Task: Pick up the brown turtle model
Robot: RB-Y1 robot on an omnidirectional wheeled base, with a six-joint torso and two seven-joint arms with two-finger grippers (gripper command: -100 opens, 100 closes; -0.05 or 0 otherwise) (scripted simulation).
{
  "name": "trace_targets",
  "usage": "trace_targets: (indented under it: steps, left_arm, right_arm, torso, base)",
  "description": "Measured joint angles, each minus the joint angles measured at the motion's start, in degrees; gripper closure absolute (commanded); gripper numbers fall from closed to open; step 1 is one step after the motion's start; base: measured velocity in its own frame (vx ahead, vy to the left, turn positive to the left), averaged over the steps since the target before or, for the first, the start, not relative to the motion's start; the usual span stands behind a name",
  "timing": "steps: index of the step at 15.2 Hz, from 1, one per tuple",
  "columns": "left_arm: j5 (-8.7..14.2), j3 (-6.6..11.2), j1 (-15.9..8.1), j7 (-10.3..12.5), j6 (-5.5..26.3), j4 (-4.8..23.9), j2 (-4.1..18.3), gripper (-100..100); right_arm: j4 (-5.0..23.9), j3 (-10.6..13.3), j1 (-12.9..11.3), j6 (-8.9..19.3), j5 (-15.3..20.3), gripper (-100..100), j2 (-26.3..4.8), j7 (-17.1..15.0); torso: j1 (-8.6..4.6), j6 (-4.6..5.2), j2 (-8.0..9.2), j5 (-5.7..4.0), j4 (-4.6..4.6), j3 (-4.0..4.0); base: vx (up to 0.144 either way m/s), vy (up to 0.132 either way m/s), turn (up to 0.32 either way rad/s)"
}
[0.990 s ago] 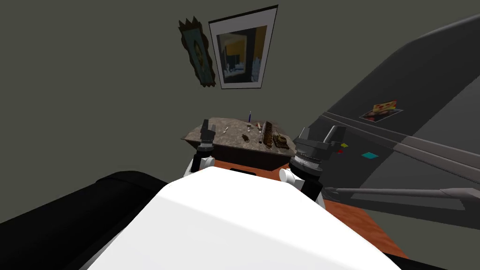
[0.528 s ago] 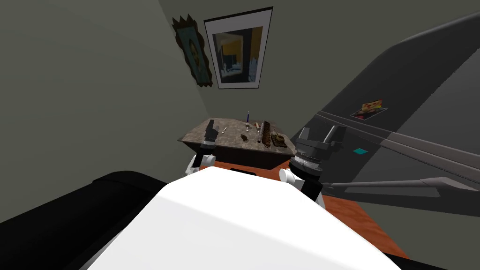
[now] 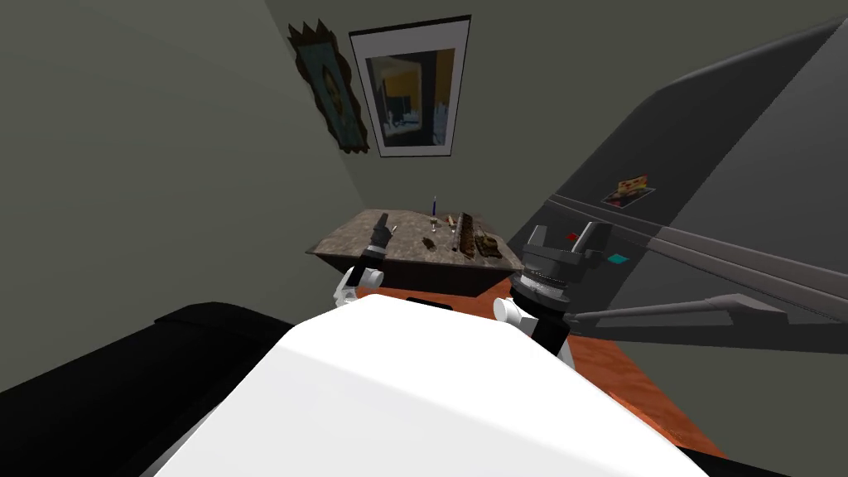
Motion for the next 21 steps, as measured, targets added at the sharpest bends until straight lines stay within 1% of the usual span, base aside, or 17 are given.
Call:
trace_targets:
  steps: [2,4,6,13,16,17,18,21]
  left_arm:
    - [0.0,-0.28,-1.1,0.2,2.1,0.8,0.6,-100]
    - [0.2,-0.32,-1.8,0.4,4.1,1.2,1.2,-100]
    - [0.3,-0.47,-3.1,0.6,6.3,2.1,1.8,-100]
    - [0.3,-1.2,-6.2,1.1,13.3,4.0,2.9,-100]
    - [0.5,-1.44,-8.6,1.5,16.8,5.6,3.9,-100]
    - [0.4,-1.69,-9.2,1.5,18.2,5.9,3.8,-100]
    - [0.4,-1.78,-9.3,1.5,19.3,5.9,4.0,-100]
    - [0.6,-2.02,-10.7,1.9,22.3,7.2,4.7,-100]
  right_arm:
    - [0.0,0.0,0.0,0.0,0.0,0,0.0,0.0]
    - [0.0,0.0,0.0,0.0,0.0,0,0.0,0.0]
    - [0.0,0.0,0.0,0.0,0.0,0,0.0,0.0]
    - [0.0,0.0,0.0,0.0,0.0,0,0.0,0.0]
    - [0.0,0.0,0.0,0.0,0.0,0,0.0,0.0]
    - [0.0,0.0,0.0,0.0,0.0,0,0.0,0.0]
    - [0.0,0.0,0.0,0.0,0.0,0,0.0,0.0]
    - [0.0,0.0,0.0,0.0,0.0,0,0.0,0.0]
  torso:
    - [0.0,0.01,0.0,0.0,0.0,0.0]
    - [0.01,-0.02,0.0,0.0,0.0,0.0]
    - [0.0,-0.01,-0.01,0.0,0.0,0.0]
    - [-0.01,-0.02,0.01,0.0,0.0,0.0]
    - [-0.01,0.01,-0.01,0.0,0.0,-0.01]
    - [-0.01,-0.01,-0.01,0.0,0.0,0.0]
    - [0.0,-0.03,0.0,0.0,0.0,0.0]
    - [-0.01,-0.02,0.0,0.0,0.0,0.0]
  base:
    - [0.0,0.008,-0.119]
    - [0.001,0.007,-0.064]
    - [0.001,0.006,-0.068]
    - [0.0,0.005,-0.079]
    - [0.001,0.007,-0.124]
    - [0.001,0.008,-0.027]
    - [0.002,0.005,-0.079]
    - [0.001,0.006,-0.084]
